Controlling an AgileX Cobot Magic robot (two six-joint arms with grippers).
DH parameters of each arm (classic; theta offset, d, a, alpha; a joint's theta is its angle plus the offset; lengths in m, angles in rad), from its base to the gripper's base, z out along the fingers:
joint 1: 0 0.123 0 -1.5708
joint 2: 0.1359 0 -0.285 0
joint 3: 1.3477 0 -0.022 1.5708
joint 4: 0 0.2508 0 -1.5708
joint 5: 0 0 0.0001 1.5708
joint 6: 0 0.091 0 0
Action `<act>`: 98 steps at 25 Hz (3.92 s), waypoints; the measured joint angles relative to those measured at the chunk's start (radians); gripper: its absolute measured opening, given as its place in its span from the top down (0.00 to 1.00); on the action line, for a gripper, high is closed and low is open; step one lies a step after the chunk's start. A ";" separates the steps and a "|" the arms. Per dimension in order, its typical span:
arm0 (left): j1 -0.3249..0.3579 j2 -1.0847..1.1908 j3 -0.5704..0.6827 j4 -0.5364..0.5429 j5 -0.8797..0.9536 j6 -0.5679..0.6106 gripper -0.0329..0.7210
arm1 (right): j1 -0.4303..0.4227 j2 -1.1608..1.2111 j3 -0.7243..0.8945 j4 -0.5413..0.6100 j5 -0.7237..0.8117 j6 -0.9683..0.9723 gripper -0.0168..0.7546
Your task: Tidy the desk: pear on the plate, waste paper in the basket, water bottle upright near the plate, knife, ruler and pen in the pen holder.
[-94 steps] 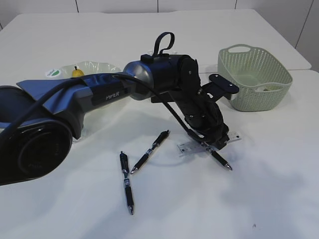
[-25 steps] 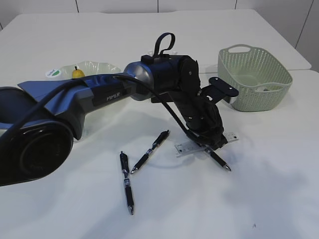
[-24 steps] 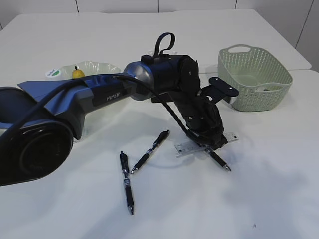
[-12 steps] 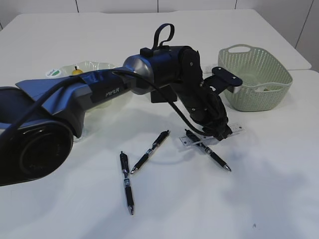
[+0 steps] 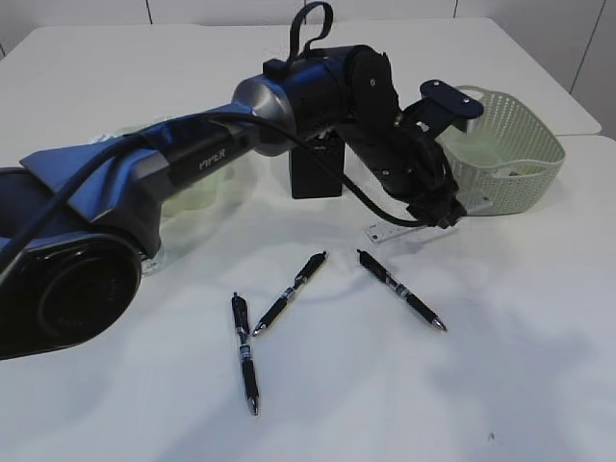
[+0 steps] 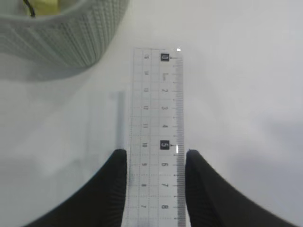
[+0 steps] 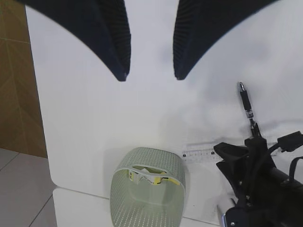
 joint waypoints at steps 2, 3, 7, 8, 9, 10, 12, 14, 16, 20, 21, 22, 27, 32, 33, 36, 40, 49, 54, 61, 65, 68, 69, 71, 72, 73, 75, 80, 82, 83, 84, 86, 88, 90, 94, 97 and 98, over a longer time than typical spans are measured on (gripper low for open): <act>0.000 0.000 -0.030 0.000 0.000 0.000 0.60 | 0.000 0.000 0.000 0.000 0.000 0.000 0.64; 0.000 0.000 -0.046 0.000 0.000 0.000 0.60 | 0.000 0.000 0.000 0.000 0.000 0.000 0.64; 0.000 0.000 -0.094 0.000 -0.006 0.000 0.60 | 0.000 0.000 0.000 0.000 0.000 0.000 0.64; 0.000 0.000 -0.101 0.000 -0.007 0.000 0.60 | 0.000 0.000 0.000 0.000 0.000 0.000 0.64; 0.000 -0.002 -0.105 0.000 -0.009 0.000 0.60 | 0.000 0.000 0.000 0.000 -0.001 0.000 0.64; 0.000 -0.002 -0.112 0.000 -0.014 0.000 0.60 | 0.000 0.000 0.000 0.000 -0.001 0.000 0.64; 0.000 -0.002 -0.117 0.000 -0.026 0.000 0.60 | 0.000 0.000 0.000 0.000 -0.003 0.000 0.64; 0.000 -0.002 -0.123 0.000 -0.053 0.000 0.60 | 0.000 0.000 0.000 0.000 -0.003 0.000 0.64; 0.000 -0.002 -0.123 0.000 -0.091 0.000 0.60 | 0.000 0.000 0.000 0.000 -0.003 0.000 0.64; 0.000 -0.002 -0.125 0.000 -0.160 0.000 0.60 | 0.000 0.000 0.000 0.000 -0.003 0.000 0.64; 0.001 -0.002 -0.125 0.000 -0.173 0.000 0.60 | 0.000 0.000 0.000 0.000 -0.003 0.000 0.64; 0.001 -0.002 -0.125 0.000 -0.187 0.000 0.60 | 0.000 0.000 0.000 0.000 -0.003 0.000 0.64; 0.010 -0.004 -0.125 -0.002 -0.257 0.000 0.60 | 0.000 0.000 0.000 0.000 -0.005 0.000 0.64; 0.028 -0.030 -0.125 -0.002 -0.326 0.000 0.60 | 0.000 0.000 0.000 0.000 -0.005 0.000 0.64; 0.030 -0.037 -0.125 -0.002 -0.337 0.000 0.60 | 0.000 0.000 0.000 0.000 -0.005 0.000 0.64; 0.036 -0.048 -0.125 -0.006 -0.371 0.000 0.60 | 0.000 0.000 0.000 0.000 -0.005 0.000 0.64; 0.038 -0.052 -0.125 -0.006 -0.428 0.000 0.60 | 0.000 0.000 0.000 0.000 -0.005 0.000 0.64; 0.038 -0.052 -0.125 -0.028 -0.565 0.002 0.61 | 0.000 0.000 0.000 0.000 -0.005 0.000 0.64; 0.038 -0.054 -0.125 -0.056 -0.619 0.002 0.61 | 0.000 0.000 0.000 0.000 -0.005 0.000 0.64; 0.038 -0.054 -0.125 -0.106 -0.738 0.002 0.61 | 0.000 0.000 0.000 0.000 -0.005 0.000 0.64; 0.036 -0.054 -0.125 -0.137 -0.833 0.002 0.61 | 0.000 0.000 0.000 0.000 -0.005 0.000 0.64; 0.026 -0.054 -0.125 -0.141 -0.887 0.002 0.61 | 0.000 0.000 0.000 0.000 -0.005 0.000 0.64; 0.021 -0.054 -0.125 -0.141 -0.896 0.002 0.60 | 0.000 0.000 0.000 0.000 -0.005 0.000 0.64; 0.018 -0.054 -0.125 -0.141 -0.899 0.002 0.61 | 0.000 0.000 0.000 0.000 -0.005 0.000 0.64; 0.016 -0.054 -0.125 -0.141 -0.901 0.002 0.61 | 0.000 0.000 0.000 0.000 -0.005 0.000 0.64; 0.016 -0.054 -0.125 -0.141 -0.906 0.002 0.61 | 0.000 0.000 0.000 0.000 -0.005 0.000 0.64; 0.016 -0.054 -0.125 -0.152 -0.931 0.002 0.61 | 0.000 0.000 0.000 0.000 -0.005 0.000 0.64; 0.012 -0.054 -0.125 -0.231 -1.020 0.002 0.61 | 0.000 0.000 0.000 0.000 -0.005 0.000 0.64; 0.007 -0.054 -0.125 -0.263 -1.067 0.002 0.61 | 0.000 0.000 0.000 0.000 -0.005 0.000 0.64; 0.001 -0.054 -0.125 -0.277 -1.095 0.002 0.61 | 0.000 0.000 0.000 0.000 -0.005 0.000 0.64; -0.004 -0.054 -0.125 -0.283 -1.119 0.002 0.61 | 0.000 0.000 0.000 0.000 -0.005 0.000 0.64; -0.014 -0.051 -0.127 -0.288 -1.172 0.010 0.61 | 0.000 0.000 0.000 0.000 -0.005 0.000 0.64; -0.021 -0.043 -0.127 -0.288 -1.207 0.038 0.61 | 0.000 0.000 0.000 0.000 -0.005 0.000 0.64; -0.020 -0.028 -0.127 -0.288 -1.236 0.060 0.61 | 0.000 0.000 0.000 0.000 -0.005 0.000 0.64; -0.020 -0.012 -0.127 -0.290 -1.249 0.085 0.61 | 0.000 0.000 0.000 0.000 -0.005 0.000 0.64; -0.020 -0.006 -0.127 -0.290 -1.251 0.111 0.61 | 0.000 0.000 0.000 0.000 -0.005 0.000 0.64; -0.020 -0.004 -0.127 -0.290 -1.251 0.124 0.61 | 0.000 0.000 0.000 0.000 -0.005 0.000 0.64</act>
